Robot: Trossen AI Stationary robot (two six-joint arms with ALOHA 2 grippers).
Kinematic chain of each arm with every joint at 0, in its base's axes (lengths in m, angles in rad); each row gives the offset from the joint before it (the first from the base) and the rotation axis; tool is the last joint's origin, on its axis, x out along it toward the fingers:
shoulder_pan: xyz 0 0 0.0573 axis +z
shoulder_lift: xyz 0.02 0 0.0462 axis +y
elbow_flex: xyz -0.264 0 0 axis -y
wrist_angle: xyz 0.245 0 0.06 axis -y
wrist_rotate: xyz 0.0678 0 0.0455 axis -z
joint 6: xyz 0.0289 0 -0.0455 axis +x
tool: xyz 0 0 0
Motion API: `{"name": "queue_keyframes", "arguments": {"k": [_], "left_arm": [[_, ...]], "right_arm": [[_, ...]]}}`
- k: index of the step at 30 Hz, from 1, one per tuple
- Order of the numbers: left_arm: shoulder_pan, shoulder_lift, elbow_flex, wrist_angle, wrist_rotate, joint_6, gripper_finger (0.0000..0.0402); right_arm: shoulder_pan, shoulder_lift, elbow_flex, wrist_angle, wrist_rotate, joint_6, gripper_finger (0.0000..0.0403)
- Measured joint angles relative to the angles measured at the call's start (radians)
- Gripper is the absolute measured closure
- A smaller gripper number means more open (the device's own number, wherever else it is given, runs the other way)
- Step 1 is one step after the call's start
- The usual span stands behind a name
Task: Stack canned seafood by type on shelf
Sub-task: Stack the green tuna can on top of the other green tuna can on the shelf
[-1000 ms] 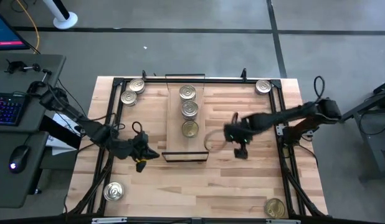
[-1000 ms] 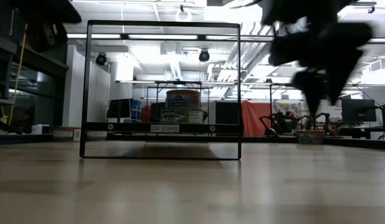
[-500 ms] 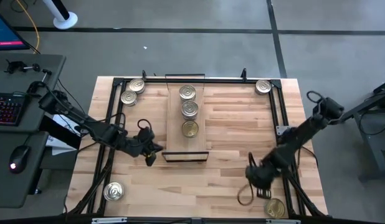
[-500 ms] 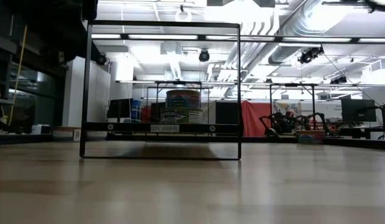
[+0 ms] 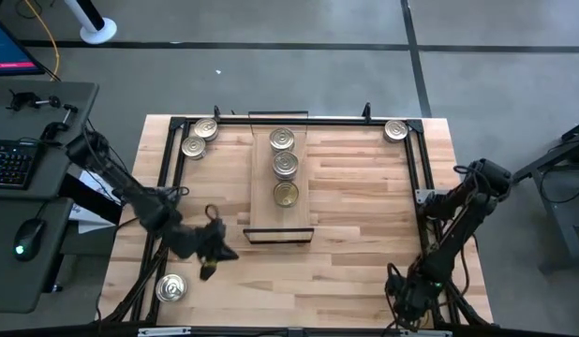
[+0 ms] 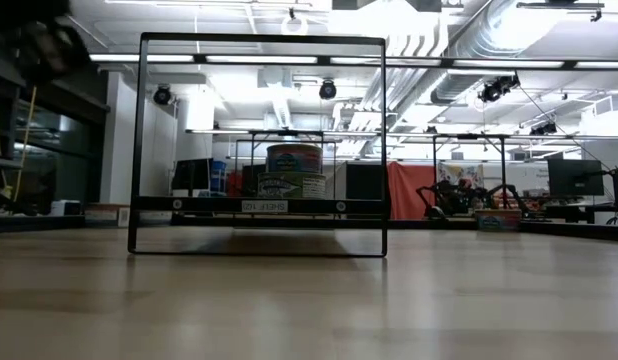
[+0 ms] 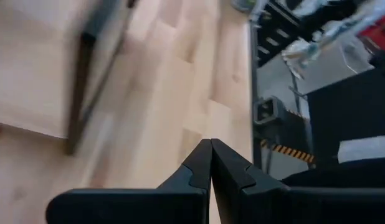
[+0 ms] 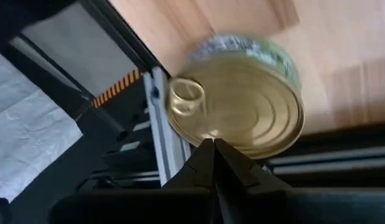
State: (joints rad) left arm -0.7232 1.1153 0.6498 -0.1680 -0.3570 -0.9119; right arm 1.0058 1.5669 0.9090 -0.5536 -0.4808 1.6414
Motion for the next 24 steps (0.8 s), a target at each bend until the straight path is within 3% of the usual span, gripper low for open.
{"name": "queue_keyframes", "arguments": {"k": [3,7,15,19,24], "left_arm": [[-0.094,0.053,0.001,0.054,-0.066,0.0,0.0401],[-0.159,0.171,0.0,0.121,-0.072,0.006,0.0402],[-0.14,0.43,0.0,0.459,-0.078,0.062,0.0401],[-0.105,0.533,0.01,0.6,-0.078,0.098,0.0402],[-0.054,0.641,0.083,0.639,-0.047,0.182,0.0402]], "right_arm": [[0.004,0.025,0.0,-0.008,-0.027,0.053,0.0402],[0.002,0.059,0.001,-0.022,-0.036,0.08,0.0403],[-0.044,0.116,0.003,0.0,-0.026,0.05,0.0403],[-0.111,0.117,0.007,0.062,0.125,0.001,0.0403],[-0.2,0.119,0.006,0.193,0.381,-0.08,0.0403]]}}
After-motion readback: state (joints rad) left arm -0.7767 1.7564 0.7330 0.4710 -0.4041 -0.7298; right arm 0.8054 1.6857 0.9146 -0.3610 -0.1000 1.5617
